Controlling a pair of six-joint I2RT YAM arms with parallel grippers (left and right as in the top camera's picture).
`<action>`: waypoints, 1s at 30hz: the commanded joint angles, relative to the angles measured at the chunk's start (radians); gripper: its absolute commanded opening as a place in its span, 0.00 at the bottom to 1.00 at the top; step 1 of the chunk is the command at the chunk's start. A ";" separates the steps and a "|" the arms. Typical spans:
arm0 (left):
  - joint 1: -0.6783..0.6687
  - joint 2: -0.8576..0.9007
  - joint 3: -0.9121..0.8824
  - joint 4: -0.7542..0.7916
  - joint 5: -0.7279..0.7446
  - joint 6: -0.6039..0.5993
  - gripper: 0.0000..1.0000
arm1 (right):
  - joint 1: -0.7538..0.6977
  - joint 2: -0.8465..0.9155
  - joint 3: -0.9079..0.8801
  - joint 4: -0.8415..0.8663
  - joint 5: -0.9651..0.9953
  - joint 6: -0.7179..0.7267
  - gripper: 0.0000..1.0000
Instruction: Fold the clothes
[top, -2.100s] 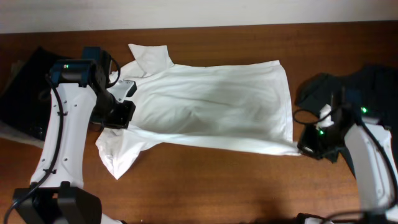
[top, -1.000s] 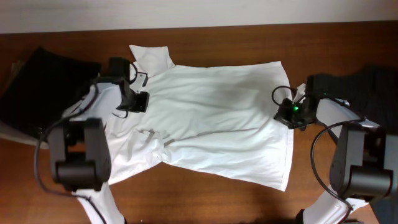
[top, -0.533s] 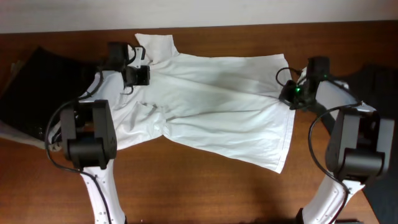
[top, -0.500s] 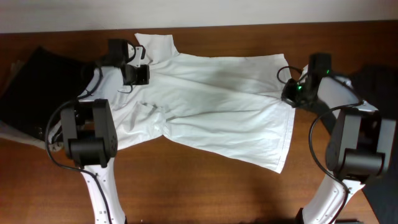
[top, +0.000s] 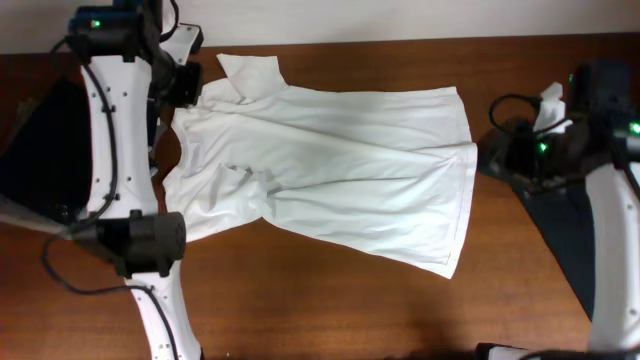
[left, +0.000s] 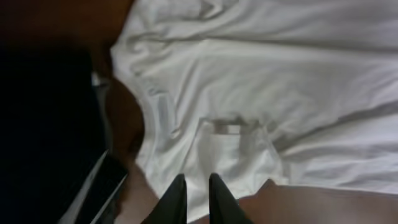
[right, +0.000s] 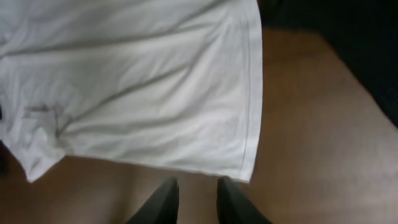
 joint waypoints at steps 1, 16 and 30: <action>0.008 -0.216 -0.116 -0.003 -0.021 -0.006 0.15 | -0.001 -0.014 -0.007 -0.088 0.000 0.015 0.25; 0.102 -0.373 -1.325 0.723 0.055 -0.084 0.55 | 0.089 -0.014 -0.670 0.201 -0.076 0.092 0.27; 0.129 -0.214 -1.325 0.702 0.100 -0.060 0.00 | 0.089 -0.014 -0.990 0.563 0.039 0.342 0.43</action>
